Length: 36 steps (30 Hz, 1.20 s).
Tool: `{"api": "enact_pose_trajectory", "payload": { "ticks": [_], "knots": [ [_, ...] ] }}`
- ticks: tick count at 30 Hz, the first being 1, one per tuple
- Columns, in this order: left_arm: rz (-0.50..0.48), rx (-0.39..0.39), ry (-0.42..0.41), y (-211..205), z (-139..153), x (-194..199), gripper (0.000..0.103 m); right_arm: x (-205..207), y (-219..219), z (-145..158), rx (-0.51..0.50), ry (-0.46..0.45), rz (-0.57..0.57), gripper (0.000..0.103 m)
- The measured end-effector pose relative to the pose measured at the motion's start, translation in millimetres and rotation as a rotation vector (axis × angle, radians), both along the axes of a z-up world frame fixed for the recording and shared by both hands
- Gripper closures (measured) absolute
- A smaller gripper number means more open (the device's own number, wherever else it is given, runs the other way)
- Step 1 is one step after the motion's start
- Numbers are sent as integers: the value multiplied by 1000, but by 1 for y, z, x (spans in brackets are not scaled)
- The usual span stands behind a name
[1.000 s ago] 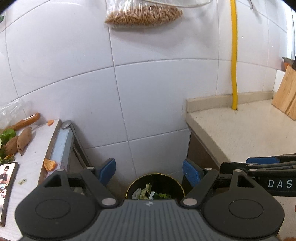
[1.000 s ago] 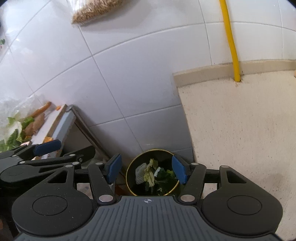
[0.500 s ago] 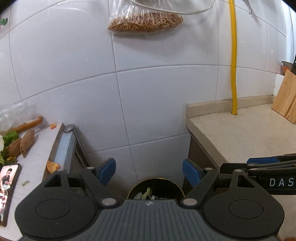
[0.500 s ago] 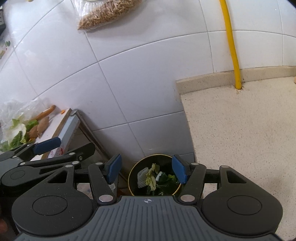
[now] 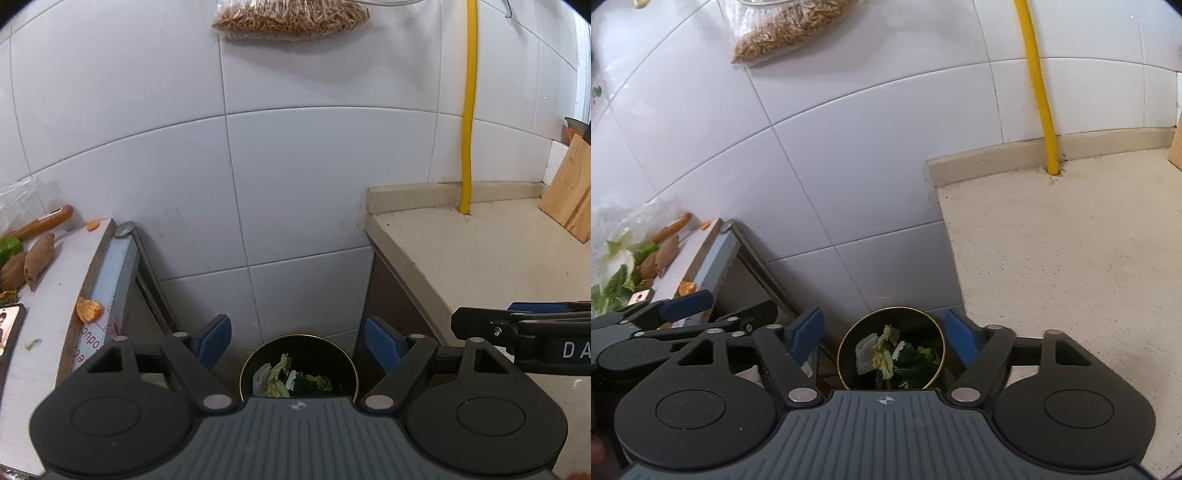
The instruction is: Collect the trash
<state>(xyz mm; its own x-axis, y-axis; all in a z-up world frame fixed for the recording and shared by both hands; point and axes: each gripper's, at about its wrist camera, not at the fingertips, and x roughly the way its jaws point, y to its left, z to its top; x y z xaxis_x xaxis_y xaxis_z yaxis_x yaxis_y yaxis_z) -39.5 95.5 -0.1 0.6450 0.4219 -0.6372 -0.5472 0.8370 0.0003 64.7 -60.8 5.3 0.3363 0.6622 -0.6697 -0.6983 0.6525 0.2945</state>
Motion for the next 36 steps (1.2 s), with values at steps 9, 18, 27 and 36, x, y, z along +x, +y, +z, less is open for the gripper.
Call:
{"api": "enact_pose_trajectory", "payload": {
  "ticks": [9, 18, 27, 36],
  "knots": [
    [28, 38, -36, -1, 9, -6, 8, -1, 0, 2, 7, -3, 0, 23],
    [20, 7, -52, 2, 9, -11, 7, -5, -2, 10, 22, -16, 2, 23],
    [32, 112, 0, -12, 12, -10, 4, -7, -3, 13, 18, -22, 9, 23],
    [49, 124, -15, -17, 13, -14, 4, -9, -5, 16, 25, -29, 17, 23]
  ]
}}
